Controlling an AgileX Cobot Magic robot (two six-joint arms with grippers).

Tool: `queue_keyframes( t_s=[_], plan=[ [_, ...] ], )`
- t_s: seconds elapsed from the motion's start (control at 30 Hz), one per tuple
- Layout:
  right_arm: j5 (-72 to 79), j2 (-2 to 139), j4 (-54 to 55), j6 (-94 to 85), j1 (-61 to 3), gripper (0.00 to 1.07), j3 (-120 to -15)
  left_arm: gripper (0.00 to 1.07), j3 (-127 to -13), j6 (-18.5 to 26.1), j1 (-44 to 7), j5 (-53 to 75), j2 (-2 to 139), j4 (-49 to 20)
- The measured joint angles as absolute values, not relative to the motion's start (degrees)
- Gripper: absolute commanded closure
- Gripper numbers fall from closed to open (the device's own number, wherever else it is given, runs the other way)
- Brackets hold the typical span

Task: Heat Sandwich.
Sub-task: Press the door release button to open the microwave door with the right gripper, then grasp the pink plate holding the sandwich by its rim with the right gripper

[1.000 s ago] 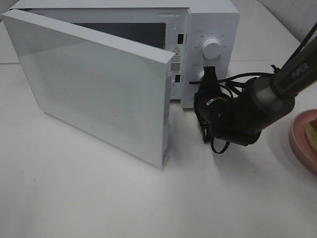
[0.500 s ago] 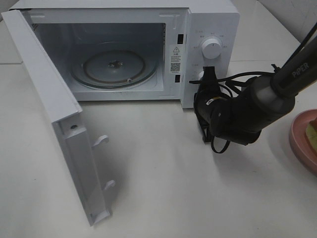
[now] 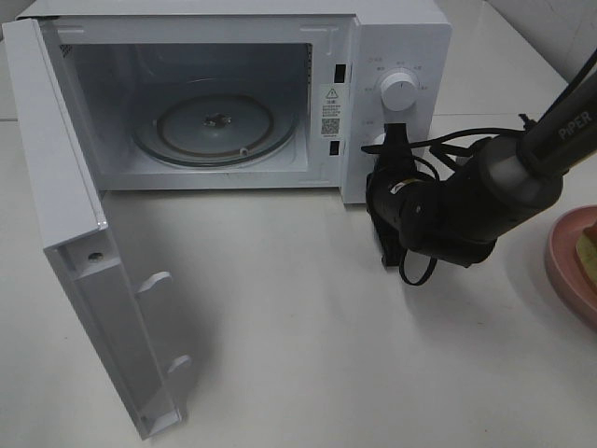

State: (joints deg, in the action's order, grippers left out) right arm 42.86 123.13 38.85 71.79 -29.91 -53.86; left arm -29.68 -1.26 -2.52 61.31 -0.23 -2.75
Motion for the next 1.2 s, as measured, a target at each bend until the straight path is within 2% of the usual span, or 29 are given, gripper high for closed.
queue_keyframes(
  t_s=[0.23, 0.53, 0.87, 1.2],
  plan=[
    [40.7, 121.5, 36.6, 72.1, -29.1, 1.07, -53.1, 0.06, -29.7, -1.3, -2.5, 61.3, -0.2, -2.8],
    [44.0, 116.4, 31.0, 73.6, -29.5, 1.07, -46.1, 0.06, -29.7, -1.3, -2.5, 61.3, -0.2, -2.8],
    [41.3, 110.6, 30.5, 71.2, -29.5, 1.07, -40.7, 0.06, -29.7, -1.3, -2.5, 61.3, -0.2, -2.8],
    [25.3, 101.0, 30.5, 61.0, -29.5, 1.04, -35.8, 0.06, -29.7, -1.3, -2.5, 61.3, -0.2, -2.8]
  ],
)
